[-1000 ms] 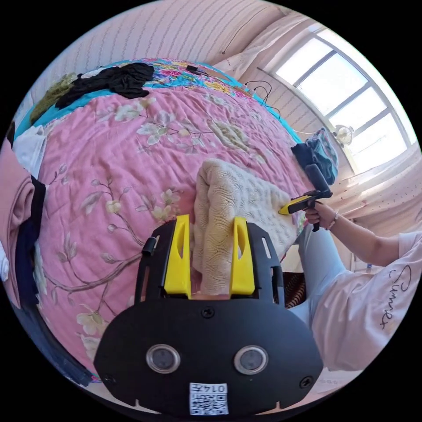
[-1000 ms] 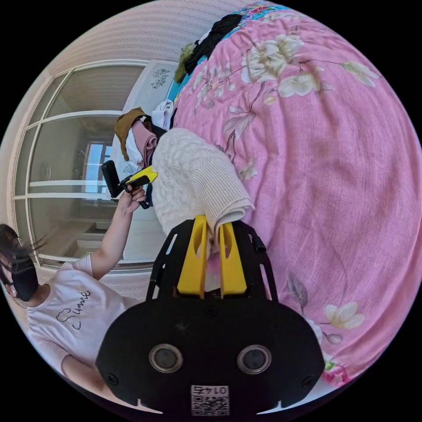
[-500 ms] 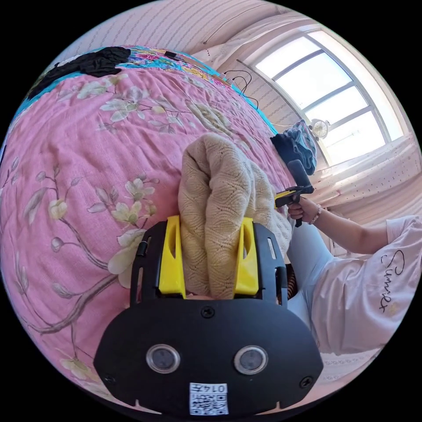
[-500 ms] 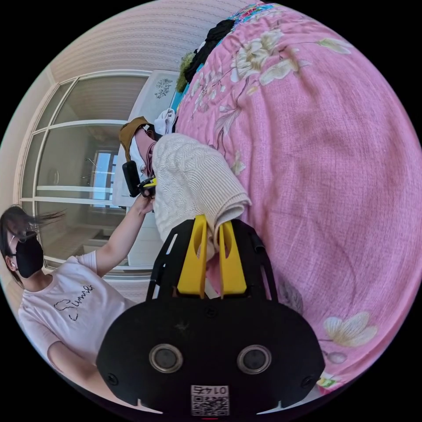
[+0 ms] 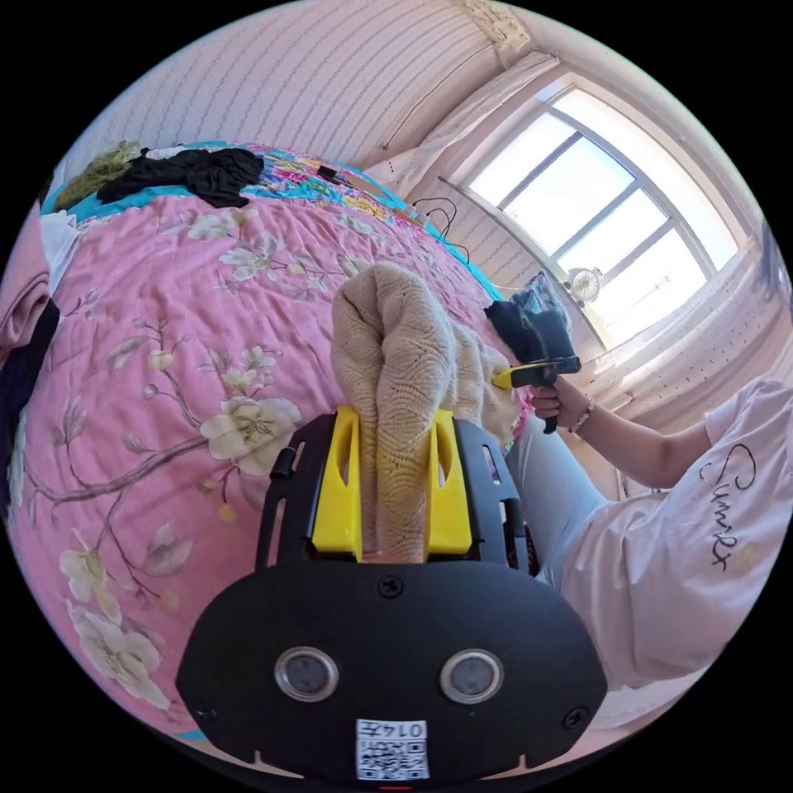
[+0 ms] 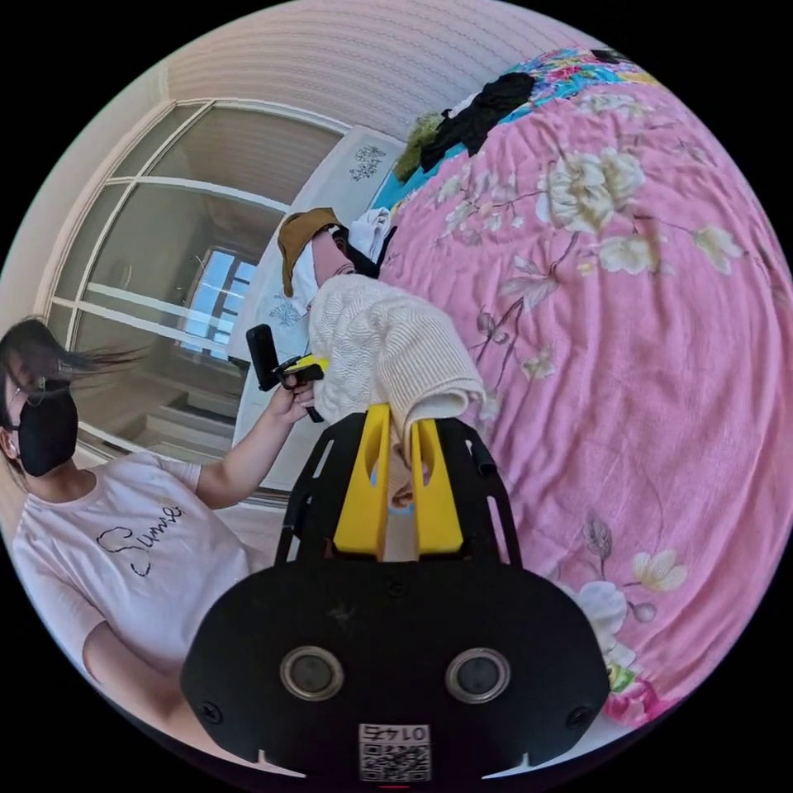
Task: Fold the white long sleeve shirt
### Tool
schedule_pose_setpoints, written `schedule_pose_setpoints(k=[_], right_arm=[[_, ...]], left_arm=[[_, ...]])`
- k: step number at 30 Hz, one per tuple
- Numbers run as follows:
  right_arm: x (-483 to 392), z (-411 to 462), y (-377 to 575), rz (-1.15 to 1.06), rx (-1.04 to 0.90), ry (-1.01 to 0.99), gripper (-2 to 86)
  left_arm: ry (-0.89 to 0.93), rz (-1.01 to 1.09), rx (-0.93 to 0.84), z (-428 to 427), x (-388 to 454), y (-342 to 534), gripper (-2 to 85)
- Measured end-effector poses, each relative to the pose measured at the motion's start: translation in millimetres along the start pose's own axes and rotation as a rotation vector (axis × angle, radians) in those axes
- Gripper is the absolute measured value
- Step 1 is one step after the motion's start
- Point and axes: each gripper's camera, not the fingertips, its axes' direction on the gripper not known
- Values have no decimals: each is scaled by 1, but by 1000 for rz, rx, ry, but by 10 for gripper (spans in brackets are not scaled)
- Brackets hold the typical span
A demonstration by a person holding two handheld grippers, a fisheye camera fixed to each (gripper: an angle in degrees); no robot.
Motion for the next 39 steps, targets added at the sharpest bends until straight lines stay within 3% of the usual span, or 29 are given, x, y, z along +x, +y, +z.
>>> schedule_pose_setpoints(k=[5,11,18,22,27,30,32,34,39], right_arm=[[-70,-52,19,-136,56,-5,11],[-129,-183,87,-132,202,164,12],[-189,-378,133,-43,251,617,16],[-201,-457,87,-7,109,831,25],[-171,-493,25,59,-5,1149,52],[-105,-485,20,243,-97,1151,59],[-80,-474,30,278,-133,1202,60],[-78,-475,48,239,19,1227,62],[-89,-508,87,299,309,1027,91]], left_arm=[[26,17,132,-6,66,27,120],[158,25,185,91,164,7,121],[477,-3,161,274,305,-56,124],[491,32,161,359,381,-108,126],[426,-25,142,456,420,-154,127],[314,-135,22,509,410,-162,124],[420,-219,29,523,397,-158,124],[467,-172,17,526,401,-152,122],[523,-82,108,497,411,-118,80]])
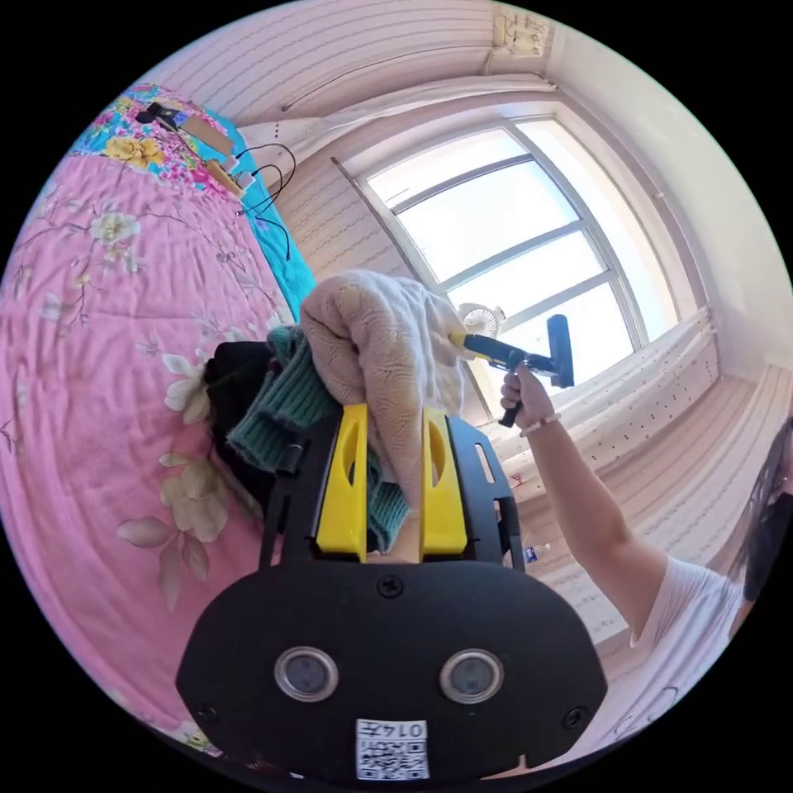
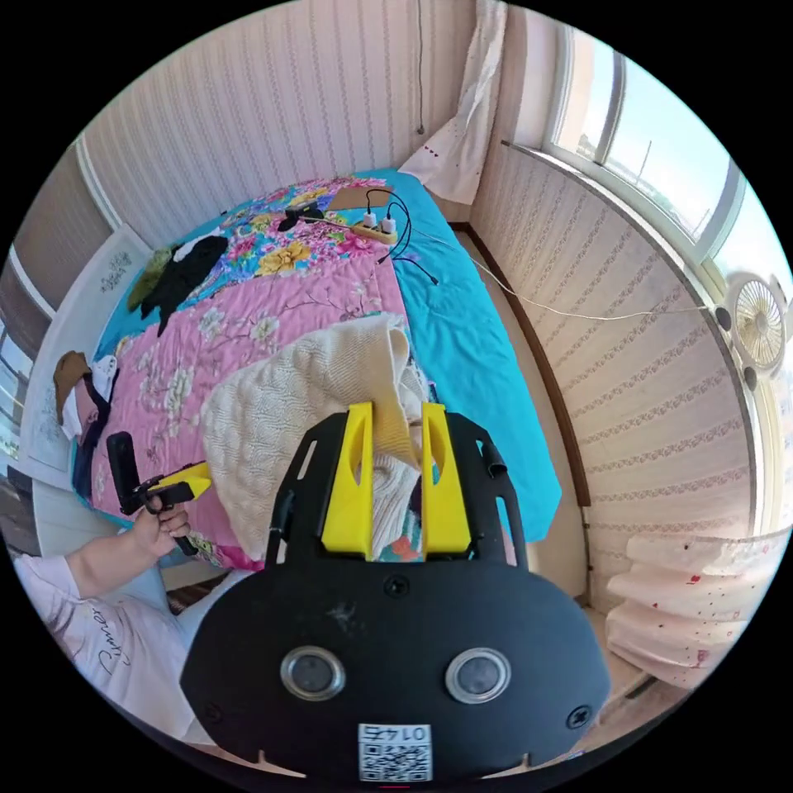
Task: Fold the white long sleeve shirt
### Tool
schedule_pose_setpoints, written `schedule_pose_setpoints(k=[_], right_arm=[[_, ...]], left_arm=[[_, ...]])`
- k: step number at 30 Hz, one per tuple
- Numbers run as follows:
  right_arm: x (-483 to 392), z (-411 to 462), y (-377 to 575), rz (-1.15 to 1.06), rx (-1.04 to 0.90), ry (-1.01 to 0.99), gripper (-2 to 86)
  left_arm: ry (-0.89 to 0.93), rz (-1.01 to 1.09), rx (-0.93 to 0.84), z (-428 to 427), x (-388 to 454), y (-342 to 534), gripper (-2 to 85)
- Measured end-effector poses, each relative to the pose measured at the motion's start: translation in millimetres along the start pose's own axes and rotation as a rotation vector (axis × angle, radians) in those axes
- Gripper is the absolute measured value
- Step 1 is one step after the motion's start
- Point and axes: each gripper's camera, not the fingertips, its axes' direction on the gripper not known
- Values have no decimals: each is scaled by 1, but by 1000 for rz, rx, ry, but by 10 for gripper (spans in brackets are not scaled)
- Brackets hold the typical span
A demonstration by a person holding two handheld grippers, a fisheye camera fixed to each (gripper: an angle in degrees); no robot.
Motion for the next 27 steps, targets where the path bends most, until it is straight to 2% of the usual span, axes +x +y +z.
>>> schedule_pose_setpoints(k=[2,4,5,8,10,13,17,20,24,27], right_arm=[[-3,-18,14,9,103,34,79],[-26,-38,32,-74,239,48,18],[-33,-39,35,-106,254,38,10],[-57,-19,41,-155,197,3,-6],[-56,19,40,-99,89,79,-8],[-40,60,50,-19,40,85,-9],[-27,78,68,105,61,-28,-9],[-42,72,88,64,113,-50,-9],[-90,40,163,-24,368,-121,-8],[-153,34,248,-189,526,-168,-8]], left_arm=[[-50,44,40,-13,11,11,53],[-209,158,-19,-10,37,16,8],[-220,205,-32,-6,45,16,1],[-275,431,-92,21,93,20,-7],[-384,626,-118,55,130,33,-9],[-577,767,-193,101,144,57,-10],[-682,879,-212,110,172,78,-10],[-615,840,-209,78,199,86,-10],[-566,886,-93,-21,237,130,-10],[-782,1063,132,-112,262,193,-9]])
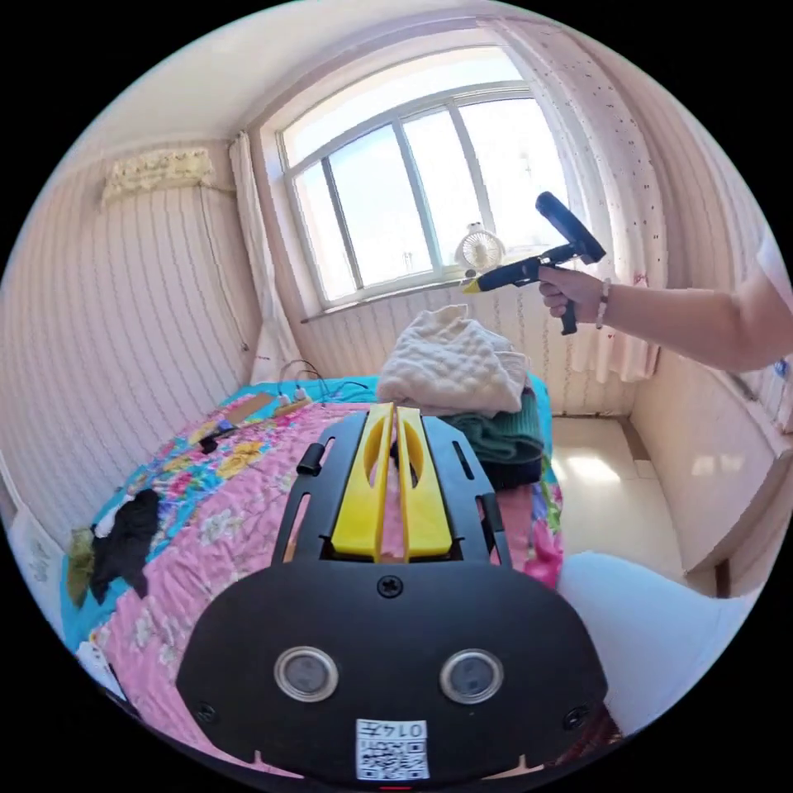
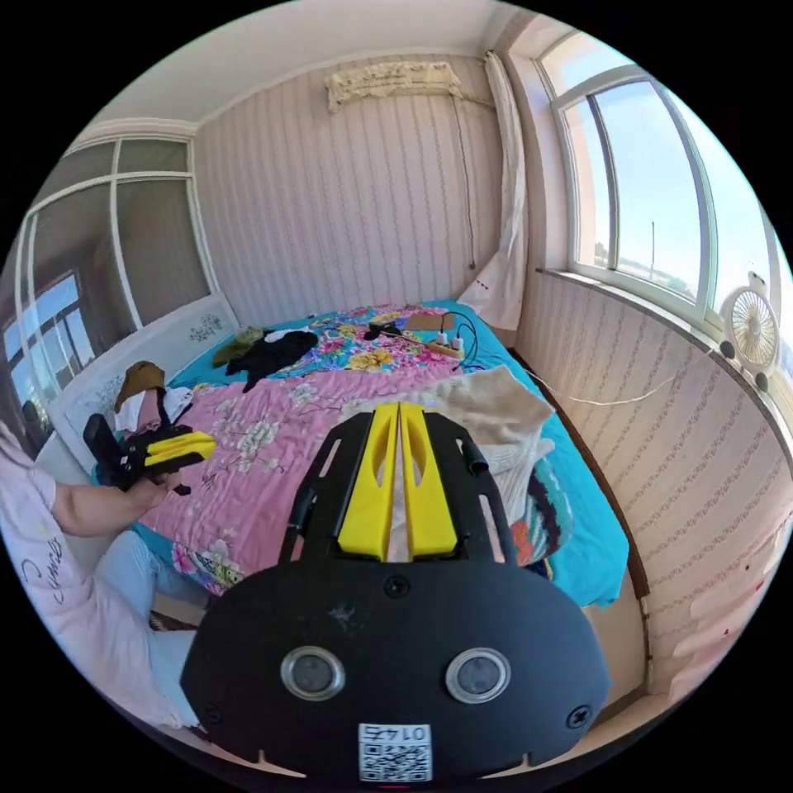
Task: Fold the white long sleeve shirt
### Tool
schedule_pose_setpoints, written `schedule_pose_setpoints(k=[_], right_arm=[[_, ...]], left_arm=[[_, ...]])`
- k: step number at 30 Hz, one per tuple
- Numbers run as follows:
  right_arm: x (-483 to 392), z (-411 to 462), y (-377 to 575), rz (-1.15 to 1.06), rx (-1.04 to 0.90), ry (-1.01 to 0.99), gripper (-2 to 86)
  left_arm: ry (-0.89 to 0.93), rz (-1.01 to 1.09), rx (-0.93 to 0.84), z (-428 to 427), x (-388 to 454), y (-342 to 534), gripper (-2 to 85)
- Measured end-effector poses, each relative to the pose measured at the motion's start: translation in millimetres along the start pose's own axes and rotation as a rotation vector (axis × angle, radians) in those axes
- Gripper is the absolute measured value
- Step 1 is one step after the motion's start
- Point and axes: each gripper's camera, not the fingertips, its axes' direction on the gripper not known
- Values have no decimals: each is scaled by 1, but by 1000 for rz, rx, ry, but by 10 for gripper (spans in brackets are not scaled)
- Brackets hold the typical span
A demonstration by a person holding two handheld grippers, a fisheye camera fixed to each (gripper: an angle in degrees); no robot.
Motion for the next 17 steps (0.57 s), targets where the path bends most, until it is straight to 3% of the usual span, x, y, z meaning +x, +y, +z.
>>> schedule_pose_setpoints(k=[1,3,6,7,11,17], right_arm=[[-33,-4,28,-47,5,-6,-8],[-77,-3,75,-60,-1,4,-9],[-127,7,156,118,43,-55,-7],[-148,13,182,122,44,-142,-6],[-224,42,231,74,-64,-164,10],[-351,111,268,-43,-156,-517,65]], left_arm=[[-136,47,38,-43,-1,16,-8],[-227,69,-6,-98,-8,35,-6],[-280,-4,-131,-179,-29,61,3],[-320,-31,-160,-212,-35,69,6],[-484,-80,-243,-299,-53,82,9],[-608,-275,-255,-425,-108,103,71]])
